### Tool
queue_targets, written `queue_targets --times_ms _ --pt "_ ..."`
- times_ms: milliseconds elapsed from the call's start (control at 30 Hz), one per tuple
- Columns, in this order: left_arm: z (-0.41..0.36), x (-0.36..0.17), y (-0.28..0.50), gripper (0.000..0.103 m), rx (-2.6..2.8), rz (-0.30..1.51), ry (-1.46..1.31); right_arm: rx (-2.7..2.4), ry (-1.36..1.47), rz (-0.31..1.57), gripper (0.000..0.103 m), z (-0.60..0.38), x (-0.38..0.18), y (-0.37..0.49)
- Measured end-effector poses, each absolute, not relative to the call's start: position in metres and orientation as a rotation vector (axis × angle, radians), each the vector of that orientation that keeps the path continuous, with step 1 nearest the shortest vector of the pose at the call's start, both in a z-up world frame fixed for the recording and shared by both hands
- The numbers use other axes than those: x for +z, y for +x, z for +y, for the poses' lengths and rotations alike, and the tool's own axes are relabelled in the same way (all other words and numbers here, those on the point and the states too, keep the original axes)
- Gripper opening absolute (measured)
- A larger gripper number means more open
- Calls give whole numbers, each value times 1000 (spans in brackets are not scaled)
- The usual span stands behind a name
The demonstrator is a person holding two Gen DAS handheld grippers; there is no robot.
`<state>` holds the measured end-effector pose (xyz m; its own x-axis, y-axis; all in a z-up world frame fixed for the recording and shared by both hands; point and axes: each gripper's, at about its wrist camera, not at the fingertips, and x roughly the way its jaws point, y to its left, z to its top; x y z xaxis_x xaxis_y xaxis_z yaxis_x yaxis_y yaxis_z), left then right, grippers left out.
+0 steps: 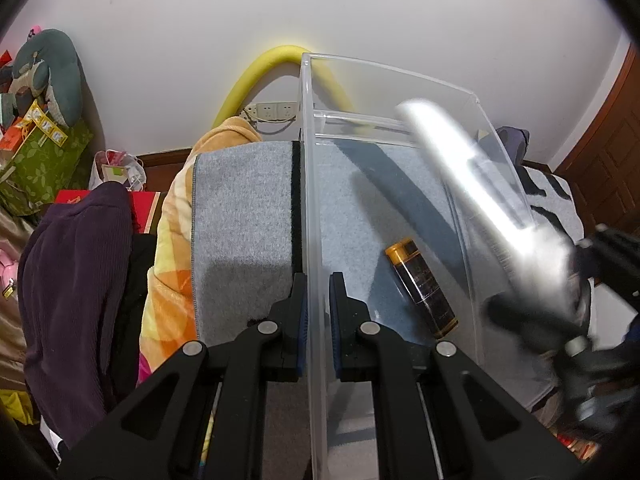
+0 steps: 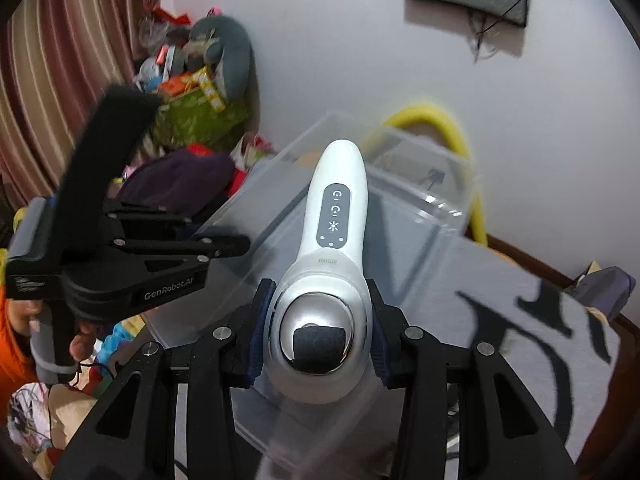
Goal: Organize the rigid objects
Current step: 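Carry the white device into the box and release it with the right tool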
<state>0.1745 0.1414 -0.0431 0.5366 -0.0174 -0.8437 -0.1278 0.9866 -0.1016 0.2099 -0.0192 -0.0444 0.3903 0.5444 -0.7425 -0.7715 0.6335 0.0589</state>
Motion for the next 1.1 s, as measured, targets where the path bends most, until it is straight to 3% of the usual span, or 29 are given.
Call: queue_targets --times_ms 633,1100 --pt "143 -46 174 7 63 1009 -170 905 -462 944 38 22 -87 210" --pt "144 -47 172 7 67 1007 -166 869 -430 810 41 -13 -50 196"
